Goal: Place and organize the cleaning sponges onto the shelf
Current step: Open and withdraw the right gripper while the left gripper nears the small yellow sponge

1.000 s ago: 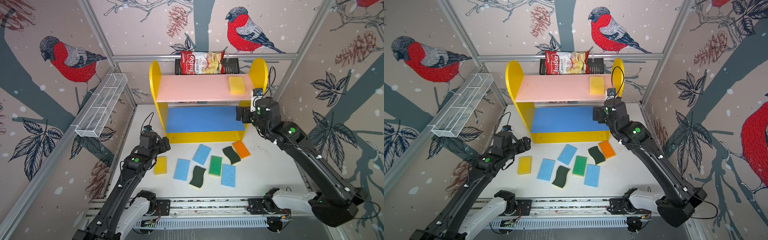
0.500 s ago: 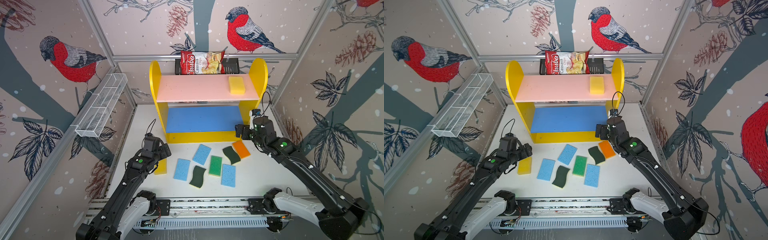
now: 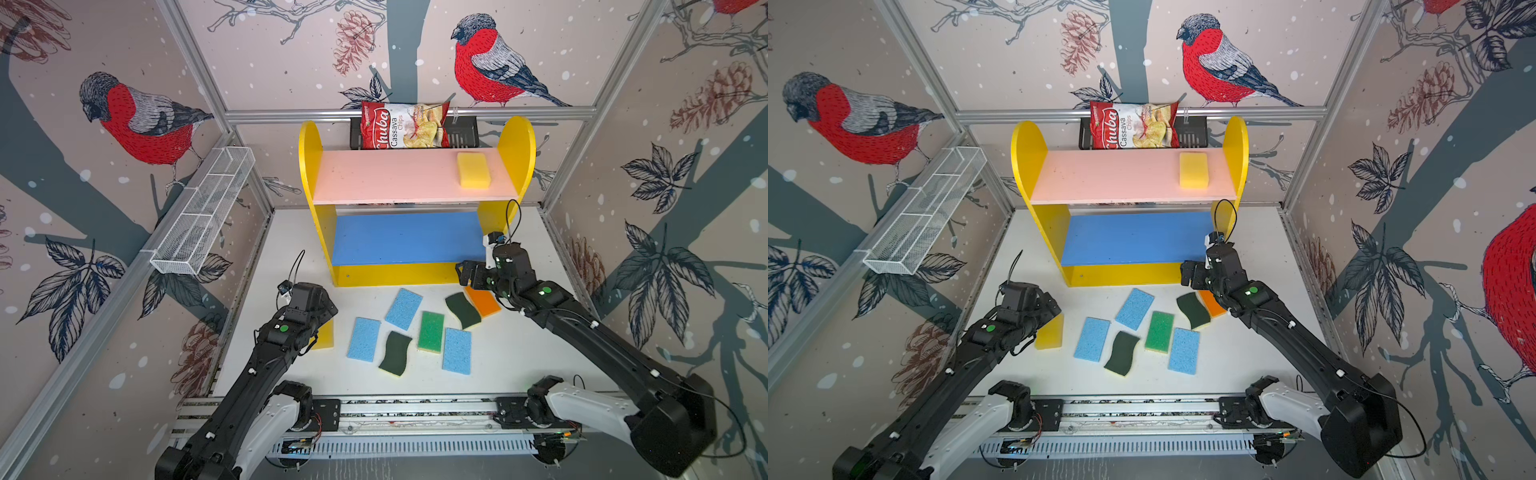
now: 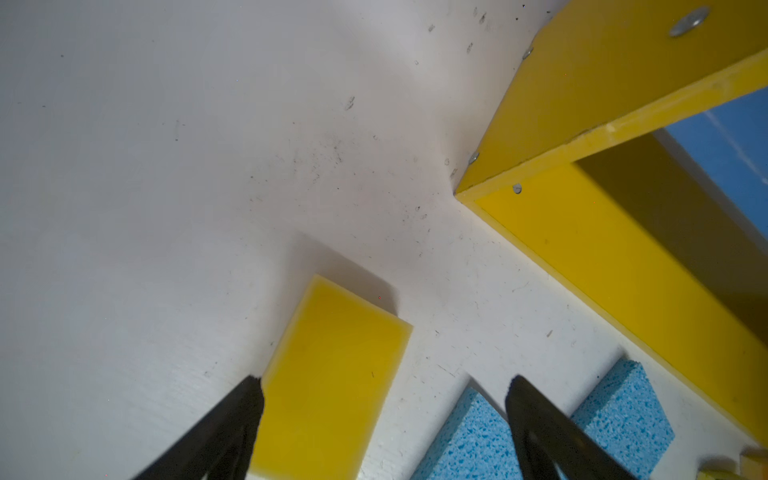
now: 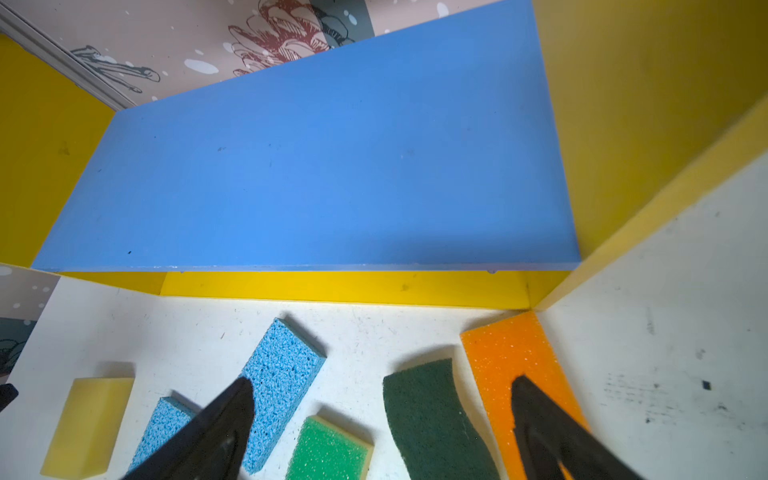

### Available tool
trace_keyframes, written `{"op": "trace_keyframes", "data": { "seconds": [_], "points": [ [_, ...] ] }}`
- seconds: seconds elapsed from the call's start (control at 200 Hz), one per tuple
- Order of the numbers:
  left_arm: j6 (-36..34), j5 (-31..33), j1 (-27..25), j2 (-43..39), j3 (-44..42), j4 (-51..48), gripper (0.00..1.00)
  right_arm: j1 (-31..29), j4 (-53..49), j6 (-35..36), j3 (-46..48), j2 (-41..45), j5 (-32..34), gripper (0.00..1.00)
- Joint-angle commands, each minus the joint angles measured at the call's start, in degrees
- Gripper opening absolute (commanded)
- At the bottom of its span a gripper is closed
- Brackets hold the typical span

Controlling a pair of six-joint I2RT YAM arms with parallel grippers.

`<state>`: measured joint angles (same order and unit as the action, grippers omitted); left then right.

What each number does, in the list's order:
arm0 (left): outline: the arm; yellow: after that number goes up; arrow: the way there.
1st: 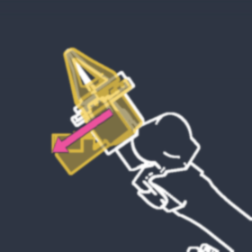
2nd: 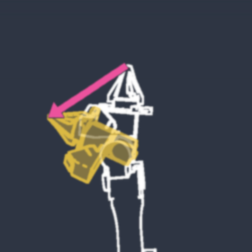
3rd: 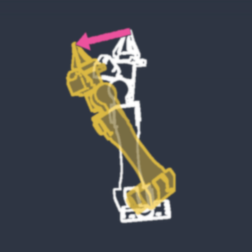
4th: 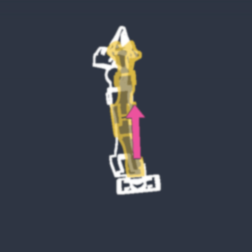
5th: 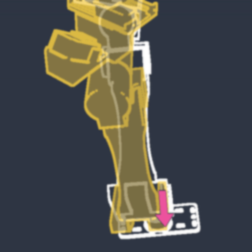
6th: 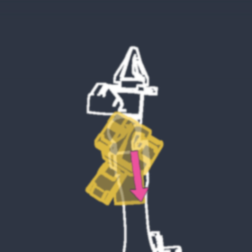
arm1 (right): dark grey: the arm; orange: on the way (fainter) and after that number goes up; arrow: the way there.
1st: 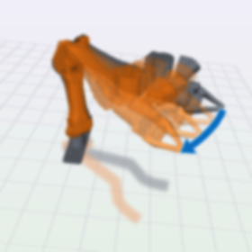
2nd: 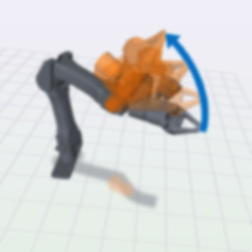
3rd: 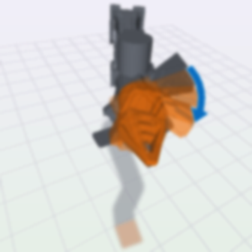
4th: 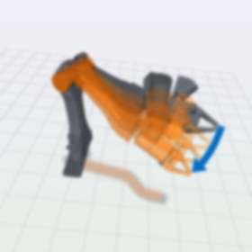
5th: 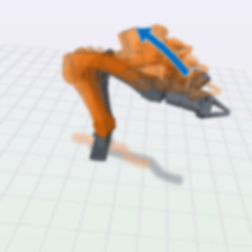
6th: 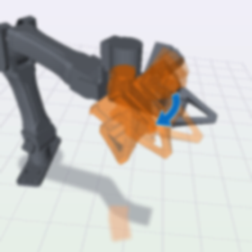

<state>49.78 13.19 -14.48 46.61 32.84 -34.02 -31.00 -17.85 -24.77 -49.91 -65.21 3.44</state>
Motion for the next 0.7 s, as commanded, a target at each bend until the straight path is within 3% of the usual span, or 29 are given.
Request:
{"op": "trace_keyframes", "data": {
  "seconds": [0.0,0.2,0.42,0.695],
  "points": [
    [3.7,4.3,0.0,-1.8,-0.4,0.3,0.92,0.1,3.2,-1.8,0.4,-2.1,-3.2,0.96],
    [8.3,7.1,0.2,-1.0,-1.5,-1.6,0.92,0.0,5.6,-2.1,1.8,-5.5,-6.9,0.95],
    [10.2,6.6,2.4,-3.8,-4.7,-0.4,0.91,-0.1,5.3,-1.1,1.8,-6.3,-6.3,0.94],
    [9.5,-2.7,8.1,-5.1,-11.0,5.9,0.9,0.0,5.4,-1.0,2.2,-8.3,-7.2,0.94]
  ]
}}
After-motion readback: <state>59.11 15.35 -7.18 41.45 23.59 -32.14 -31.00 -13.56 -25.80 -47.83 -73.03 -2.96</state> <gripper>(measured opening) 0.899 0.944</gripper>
